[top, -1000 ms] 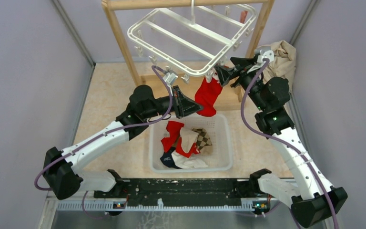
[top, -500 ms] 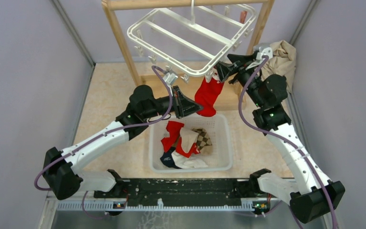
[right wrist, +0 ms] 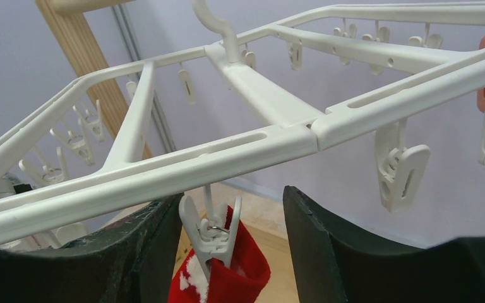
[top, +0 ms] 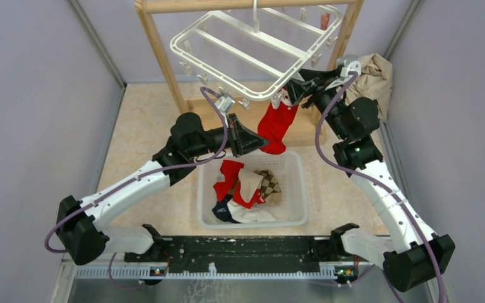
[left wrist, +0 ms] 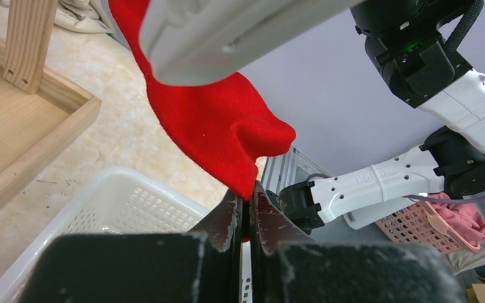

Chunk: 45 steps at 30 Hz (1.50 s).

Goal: Remove the socks clipped to the hanger
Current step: Remove the sock from the hanger.

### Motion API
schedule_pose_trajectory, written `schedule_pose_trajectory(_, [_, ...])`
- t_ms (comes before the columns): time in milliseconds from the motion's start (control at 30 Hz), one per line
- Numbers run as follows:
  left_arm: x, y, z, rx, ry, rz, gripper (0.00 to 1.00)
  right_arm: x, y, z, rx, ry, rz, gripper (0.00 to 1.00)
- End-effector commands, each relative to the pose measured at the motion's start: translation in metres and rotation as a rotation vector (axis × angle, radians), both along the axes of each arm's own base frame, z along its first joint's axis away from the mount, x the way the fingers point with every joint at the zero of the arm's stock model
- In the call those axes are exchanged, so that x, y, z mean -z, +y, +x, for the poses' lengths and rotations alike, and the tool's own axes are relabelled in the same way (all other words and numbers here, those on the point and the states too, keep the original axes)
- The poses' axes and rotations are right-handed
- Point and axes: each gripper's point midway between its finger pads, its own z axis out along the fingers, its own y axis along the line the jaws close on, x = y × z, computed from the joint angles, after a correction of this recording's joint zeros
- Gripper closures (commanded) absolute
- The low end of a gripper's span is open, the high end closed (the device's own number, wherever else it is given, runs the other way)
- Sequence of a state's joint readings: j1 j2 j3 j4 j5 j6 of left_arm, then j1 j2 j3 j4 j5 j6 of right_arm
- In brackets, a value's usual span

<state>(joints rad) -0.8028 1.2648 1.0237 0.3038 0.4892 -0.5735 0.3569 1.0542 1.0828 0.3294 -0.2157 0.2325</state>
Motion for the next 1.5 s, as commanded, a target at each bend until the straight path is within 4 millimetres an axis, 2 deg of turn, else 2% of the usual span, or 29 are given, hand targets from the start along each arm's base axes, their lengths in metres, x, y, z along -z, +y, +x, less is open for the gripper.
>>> schedule_pose_trajectory(0, [-0.016,0.004,-0.004,-0.002,-0.045,-0.022,0.95,-0.042,-0.003,-0.012,-0.016,-0.111,0.053,0.44])
schedule_pose_trajectory(500, [-0.016,0.005,-0.004,-0.002,-0.047,-0.018,0.95,-0.042,-0.002,-0.012,-0.029,-0.113,0.062,0.65])
schedule_pose_trajectory(700, [-0.016,0.005,-0.004,-0.003,-0.049,-0.018,0.95,-0.039,-0.001,-0.011,-0.032,-0.101,0.062,0.93])
schedule_pose_trajectory(767, [-0.016,0.005,-0.005,-0.001,-0.048,-0.017,0.95,-0.037,0.000,-0.010,-0.035,-0.096,0.062,1.00])
schedule_pose_trajectory(1467, [-0.018,0.009,-0.008,-0.006,-0.047,-0.026,0.95,-0.028,0.000,-0.011,-0.037,-0.078,0.063,1.00])
